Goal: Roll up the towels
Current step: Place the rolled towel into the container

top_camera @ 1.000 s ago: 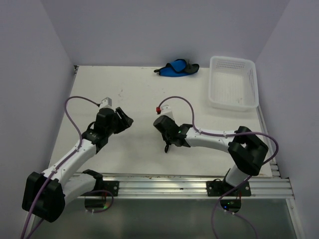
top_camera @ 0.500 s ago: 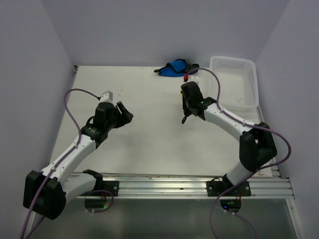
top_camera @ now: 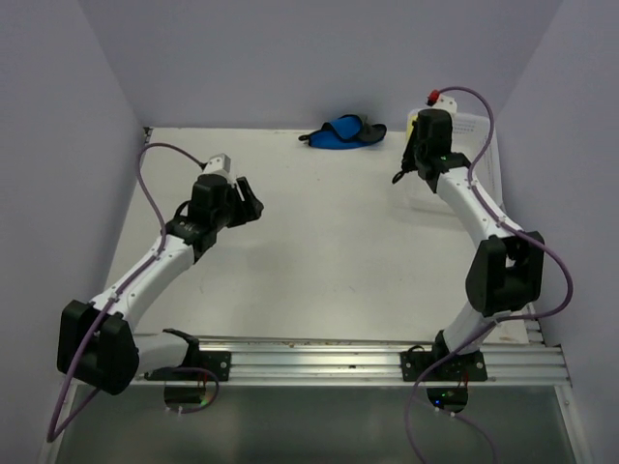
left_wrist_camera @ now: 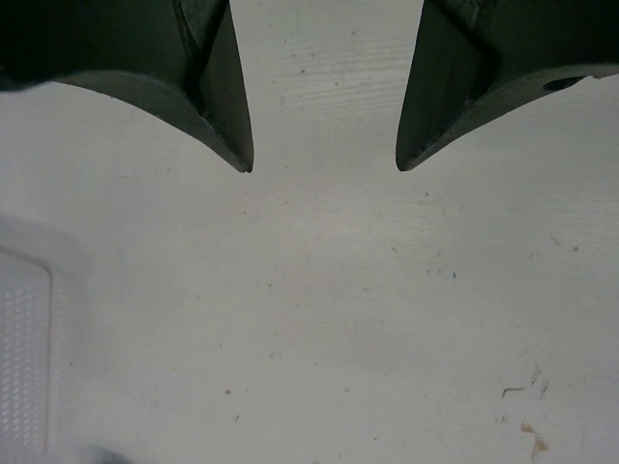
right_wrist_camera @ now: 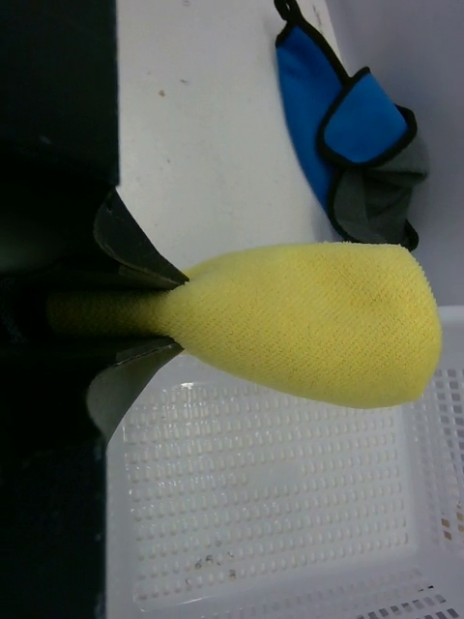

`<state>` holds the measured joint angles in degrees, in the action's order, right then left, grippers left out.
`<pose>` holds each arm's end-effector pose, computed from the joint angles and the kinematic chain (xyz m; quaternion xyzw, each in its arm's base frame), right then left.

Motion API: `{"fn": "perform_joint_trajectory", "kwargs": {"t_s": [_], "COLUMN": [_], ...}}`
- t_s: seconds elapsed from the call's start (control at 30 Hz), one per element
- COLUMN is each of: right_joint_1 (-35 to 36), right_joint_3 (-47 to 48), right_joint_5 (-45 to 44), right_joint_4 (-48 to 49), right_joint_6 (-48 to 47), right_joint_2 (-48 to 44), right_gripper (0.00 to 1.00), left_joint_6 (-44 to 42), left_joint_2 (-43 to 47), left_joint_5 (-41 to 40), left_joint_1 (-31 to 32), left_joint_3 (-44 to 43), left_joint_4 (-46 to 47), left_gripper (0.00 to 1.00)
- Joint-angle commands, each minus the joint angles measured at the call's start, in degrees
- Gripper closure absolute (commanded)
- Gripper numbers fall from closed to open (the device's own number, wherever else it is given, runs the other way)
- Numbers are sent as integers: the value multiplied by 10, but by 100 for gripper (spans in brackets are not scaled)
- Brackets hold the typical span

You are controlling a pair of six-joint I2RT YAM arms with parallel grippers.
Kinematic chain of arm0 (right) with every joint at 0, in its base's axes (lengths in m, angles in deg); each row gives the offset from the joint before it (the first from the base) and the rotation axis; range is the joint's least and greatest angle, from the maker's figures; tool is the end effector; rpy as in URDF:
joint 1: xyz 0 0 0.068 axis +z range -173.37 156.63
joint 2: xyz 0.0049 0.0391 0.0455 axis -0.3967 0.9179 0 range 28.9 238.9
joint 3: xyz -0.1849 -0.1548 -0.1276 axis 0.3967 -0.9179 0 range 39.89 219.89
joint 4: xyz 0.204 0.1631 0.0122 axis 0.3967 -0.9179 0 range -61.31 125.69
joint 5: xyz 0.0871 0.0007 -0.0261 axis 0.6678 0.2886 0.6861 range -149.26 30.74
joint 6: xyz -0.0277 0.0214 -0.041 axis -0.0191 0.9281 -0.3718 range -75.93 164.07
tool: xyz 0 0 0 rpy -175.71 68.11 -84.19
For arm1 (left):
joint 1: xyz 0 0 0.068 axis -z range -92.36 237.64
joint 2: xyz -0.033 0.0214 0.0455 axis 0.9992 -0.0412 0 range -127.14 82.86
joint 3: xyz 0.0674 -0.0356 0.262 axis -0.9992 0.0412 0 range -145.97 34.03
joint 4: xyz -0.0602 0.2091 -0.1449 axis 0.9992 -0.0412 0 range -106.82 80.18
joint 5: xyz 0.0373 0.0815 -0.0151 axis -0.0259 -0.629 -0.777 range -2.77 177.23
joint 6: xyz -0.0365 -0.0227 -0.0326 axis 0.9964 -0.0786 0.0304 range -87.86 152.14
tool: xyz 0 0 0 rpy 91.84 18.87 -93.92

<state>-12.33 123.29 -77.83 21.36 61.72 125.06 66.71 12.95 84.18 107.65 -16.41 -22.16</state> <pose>0.3914 0.0649 0.3313 0.1325 0.8356 -0.0056 0.5331 0.2574 -0.0919 0.2786 -0.1236 0.8648 -0.2022 0.4427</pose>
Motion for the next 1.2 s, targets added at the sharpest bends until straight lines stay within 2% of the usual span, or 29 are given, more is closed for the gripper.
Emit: {"fn": "perform_joint_trajectory", "kwargs": {"t_s": [0.0,0.33,0.57,0.8,0.93,1.03,1.17], "right_joint_1": [-20,-88,-139,-162,-163,-165,-178], "right_joint_3": [7,-32,-14,-3,48,66,46], "right_joint_5": [-9,-10,11,18,11,-9,-3], "right_joint_4": [63,195,202,145,30,-8,-11], "right_joint_6": [-10,39,56,79,95,90,96], "right_joint_2": [28,109,177,205,223,241,236], "right_gripper": [100,100,100,100,100,95,94], "left_joint_6": [-32,-37,-38,-35,-35,-37,-37], "left_joint_2": [-24,-62,-84,-104,-105,-102,-98], "left_joint_5": [21,72,87,108,114,121,127], "left_joint_1": [-12,-32,-34,-34,-34,-34,-34], "left_joint_3": [-26,-25,-25,-20,-19,-19,-12], "left_joint_4": [13,21,28,31,34,34,35], "left_gripper": [35,35,35,35,35,35,34]}}
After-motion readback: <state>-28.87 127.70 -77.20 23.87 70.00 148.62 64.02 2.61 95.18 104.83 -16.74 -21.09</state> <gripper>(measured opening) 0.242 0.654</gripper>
